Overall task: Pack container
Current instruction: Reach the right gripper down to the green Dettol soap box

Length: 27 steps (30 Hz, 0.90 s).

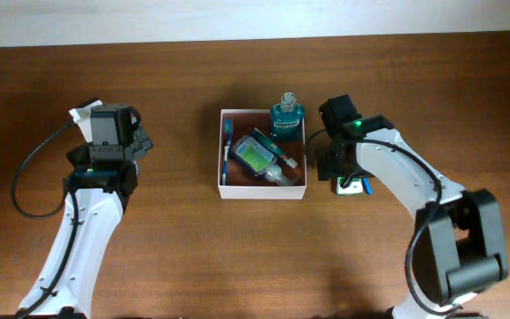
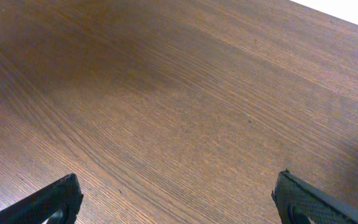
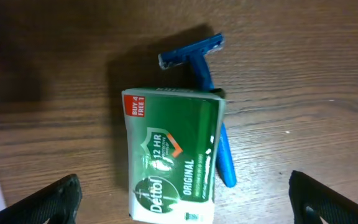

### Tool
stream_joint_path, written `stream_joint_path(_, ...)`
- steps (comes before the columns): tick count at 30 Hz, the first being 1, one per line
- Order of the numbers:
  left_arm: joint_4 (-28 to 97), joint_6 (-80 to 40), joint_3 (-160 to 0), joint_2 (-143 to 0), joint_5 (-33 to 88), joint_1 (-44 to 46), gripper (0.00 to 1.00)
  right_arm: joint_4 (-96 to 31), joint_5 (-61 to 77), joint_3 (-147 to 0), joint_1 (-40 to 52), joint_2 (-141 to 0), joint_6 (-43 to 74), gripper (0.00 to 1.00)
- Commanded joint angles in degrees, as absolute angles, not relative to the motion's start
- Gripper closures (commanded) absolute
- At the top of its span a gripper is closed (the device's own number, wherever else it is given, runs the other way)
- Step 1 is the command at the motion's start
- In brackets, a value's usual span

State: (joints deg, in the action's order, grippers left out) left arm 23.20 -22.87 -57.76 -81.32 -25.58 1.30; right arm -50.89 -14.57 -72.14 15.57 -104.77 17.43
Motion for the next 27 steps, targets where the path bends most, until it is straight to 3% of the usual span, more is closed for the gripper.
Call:
stream_joint_path(1, 23.3, -22.2, -58.0, -80.4, -26.4, 1.1, 0.00, -50.5, -14.1, -71.8, 15.3, -106.2, 16.9, 0.04)
stream_joint_path(8, 23.3, -22.2, -58.0, -80.4, -26.4, 1.1, 0.01, -49.7, -13.5, -71.7, 15.4, -106.4, 16.9, 0.09)
stream_joint_path(16, 23.3, -22.2, -58.0, -80.4, -26.4, 1.1, 0.00, -47.2, -13.7, -70.5, 15.3, -106.4, 17.0, 0.23)
stream_joint_path(27, 23.3, -22.2, -58.0, -80.4, -26.4, 1.1, 0.01, -44.6, -13.3, -67.6, 10.9, -106.4, 17.0, 0.28)
